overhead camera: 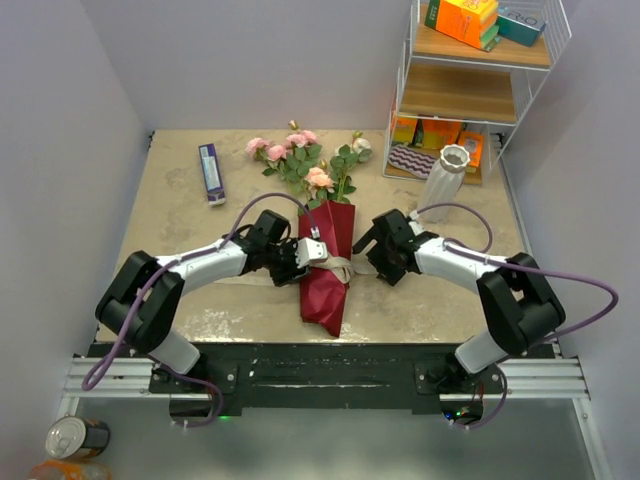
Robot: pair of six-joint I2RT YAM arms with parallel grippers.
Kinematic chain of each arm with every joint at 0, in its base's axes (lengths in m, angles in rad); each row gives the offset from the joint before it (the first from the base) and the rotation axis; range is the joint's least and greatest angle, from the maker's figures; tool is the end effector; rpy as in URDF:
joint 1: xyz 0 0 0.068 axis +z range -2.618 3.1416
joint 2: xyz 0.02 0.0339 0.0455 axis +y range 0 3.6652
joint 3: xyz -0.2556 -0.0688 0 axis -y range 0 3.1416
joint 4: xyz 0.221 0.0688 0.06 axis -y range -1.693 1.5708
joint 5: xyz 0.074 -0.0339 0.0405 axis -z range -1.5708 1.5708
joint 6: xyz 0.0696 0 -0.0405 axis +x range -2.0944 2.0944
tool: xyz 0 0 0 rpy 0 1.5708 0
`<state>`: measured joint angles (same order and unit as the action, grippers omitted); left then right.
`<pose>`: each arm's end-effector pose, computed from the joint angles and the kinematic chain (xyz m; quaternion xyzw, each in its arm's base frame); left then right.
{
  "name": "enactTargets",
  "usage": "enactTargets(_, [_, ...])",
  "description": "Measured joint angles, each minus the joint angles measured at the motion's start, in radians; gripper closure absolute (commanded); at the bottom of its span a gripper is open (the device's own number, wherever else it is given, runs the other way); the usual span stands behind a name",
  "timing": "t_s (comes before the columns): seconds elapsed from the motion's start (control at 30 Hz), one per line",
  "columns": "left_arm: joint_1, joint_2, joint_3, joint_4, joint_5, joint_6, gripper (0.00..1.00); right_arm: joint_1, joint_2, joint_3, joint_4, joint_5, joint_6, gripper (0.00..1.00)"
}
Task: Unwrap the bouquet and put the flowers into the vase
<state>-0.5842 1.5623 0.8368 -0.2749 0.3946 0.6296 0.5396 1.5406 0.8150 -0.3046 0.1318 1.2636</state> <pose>0.2335 -0.1865 0.1510 0.5820 0.7415 -0.1818 0.2801 0.2544 0.1417 0.1446 0.3570 0.8931 0.1696 0.2151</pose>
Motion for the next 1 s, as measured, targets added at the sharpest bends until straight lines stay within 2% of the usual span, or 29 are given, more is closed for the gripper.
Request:
enactTargets(0.13, [-0.001, 0.000, -0.018, 0.015, -0.014, 0.002, 0.60, -0.003, 0.022, 0.015, 0.017, -0.019, 0.027, 0.06])
enactTargets(0.23, [-0.002, 0.000, -0.020, 0.021, -0.023, 0.003, 0.61, -0.004, 0.051, 0.039, 0.028, -0.034, 0.045, 0.13])
enactTargets(0.33, [-0.003, -0.008, -0.020, 0.019, -0.030, 0.003, 0.67, -0.003, 0.086, 0.067, 0.036, -0.054, 0.061, 0.26])
enactTargets(0.37, [-0.005, -0.014, -0.020, 0.018, -0.032, 0.003, 0.69, -0.002, 0.092, 0.069, 0.041, -0.058, 0.068, 0.35])
enactTargets(0.43, [-0.007, -0.032, -0.020, 0.016, -0.032, 0.003, 0.74, 0.002, 0.093, 0.059, 0.050, -0.064, 0.082, 0.43])
enactTargets(0.47, [-0.008, -0.042, -0.020, 0.014, -0.032, 0.002, 0.75, 0.004, 0.091, 0.047, 0.058, -0.066, 0.092, 0.54])
enactTargets(0.53, [-0.009, -0.063, -0.020, 0.008, -0.032, 0.002, 0.77, 0.006, 0.071, 0.009, 0.085, -0.066, 0.106, 0.64])
enactTargets(0.57, [-0.010, -0.073, -0.020, 0.005, -0.033, 0.003, 0.78, 0.009, 0.058, -0.013, 0.088, -0.063, 0.114, 0.73])
enactTargets(0.73, [-0.014, -0.108, -0.016, -0.012, -0.033, 0.002, 0.86, 0.011, -0.009, -0.089, 0.076, -0.023, 0.132, 0.92])
enactTargets(0.77, [-0.014, -0.111, -0.013, -0.019, -0.033, 0.002, 0.92, 0.011, -0.022, -0.096, 0.068, -0.009, 0.133, 1.00])
enactTargets(0.87, [-0.014, -0.121, -0.002, -0.043, -0.033, 0.000, 1.00, 0.011, -0.053, -0.099, 0.053, 0.034, 0.130, 1.00])
enactTargets(1.0, [-0.014, -0.142, 0.025, -0.088, -0.033, 0.000, 1.00, 0.005, -0.103, -0.103, 0.058, 0.072, 0.106, 1.00])
